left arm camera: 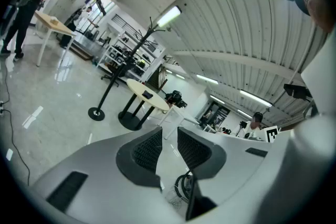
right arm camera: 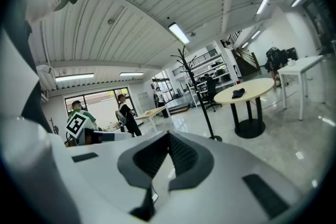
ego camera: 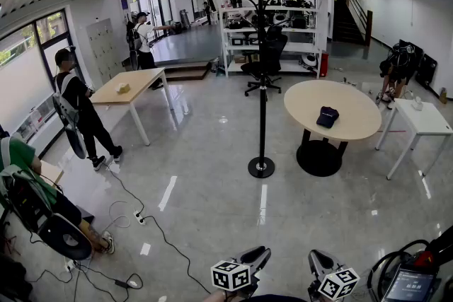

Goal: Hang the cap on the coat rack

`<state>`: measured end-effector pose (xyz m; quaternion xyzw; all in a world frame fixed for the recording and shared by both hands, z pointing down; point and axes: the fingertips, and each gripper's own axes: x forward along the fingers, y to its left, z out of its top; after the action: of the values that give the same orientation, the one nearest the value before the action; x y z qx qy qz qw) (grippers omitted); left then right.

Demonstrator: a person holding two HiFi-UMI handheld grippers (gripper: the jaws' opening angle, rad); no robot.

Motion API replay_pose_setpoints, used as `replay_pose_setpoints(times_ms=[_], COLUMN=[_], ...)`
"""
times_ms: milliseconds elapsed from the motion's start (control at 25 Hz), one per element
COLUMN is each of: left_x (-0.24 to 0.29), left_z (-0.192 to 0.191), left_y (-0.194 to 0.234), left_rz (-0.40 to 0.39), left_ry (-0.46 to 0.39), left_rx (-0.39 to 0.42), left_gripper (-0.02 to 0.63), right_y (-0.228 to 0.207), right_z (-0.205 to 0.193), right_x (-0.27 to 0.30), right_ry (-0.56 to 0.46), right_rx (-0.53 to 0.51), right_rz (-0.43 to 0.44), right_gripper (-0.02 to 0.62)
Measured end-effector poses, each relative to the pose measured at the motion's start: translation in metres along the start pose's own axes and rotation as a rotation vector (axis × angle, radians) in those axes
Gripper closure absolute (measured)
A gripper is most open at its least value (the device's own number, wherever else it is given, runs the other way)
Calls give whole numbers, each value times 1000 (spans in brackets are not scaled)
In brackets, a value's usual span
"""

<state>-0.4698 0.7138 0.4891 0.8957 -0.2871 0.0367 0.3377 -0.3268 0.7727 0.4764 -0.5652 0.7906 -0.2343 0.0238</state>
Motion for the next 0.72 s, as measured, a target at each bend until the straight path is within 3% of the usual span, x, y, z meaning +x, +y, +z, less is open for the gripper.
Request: replay_pose_setpoints(times_ms=[240,480,720], left_x=[30,55,69], left_z=[-23,-50,-68], left_y=[-37,-78,-102], left_rz=[-13,-43,-50], left_ry=[8,78,125], left_rx=[-3,18,45], left_gripper=[509,509,509], right_y=[-39,-76,-90], right_z=[1,-7,-17], right_x=[-33,-82,-101], right_ry=[5,-4,-7], right_rx=[37,95,124], right_rz=[-14,-79,-79], right_gripper=[591,591,591])
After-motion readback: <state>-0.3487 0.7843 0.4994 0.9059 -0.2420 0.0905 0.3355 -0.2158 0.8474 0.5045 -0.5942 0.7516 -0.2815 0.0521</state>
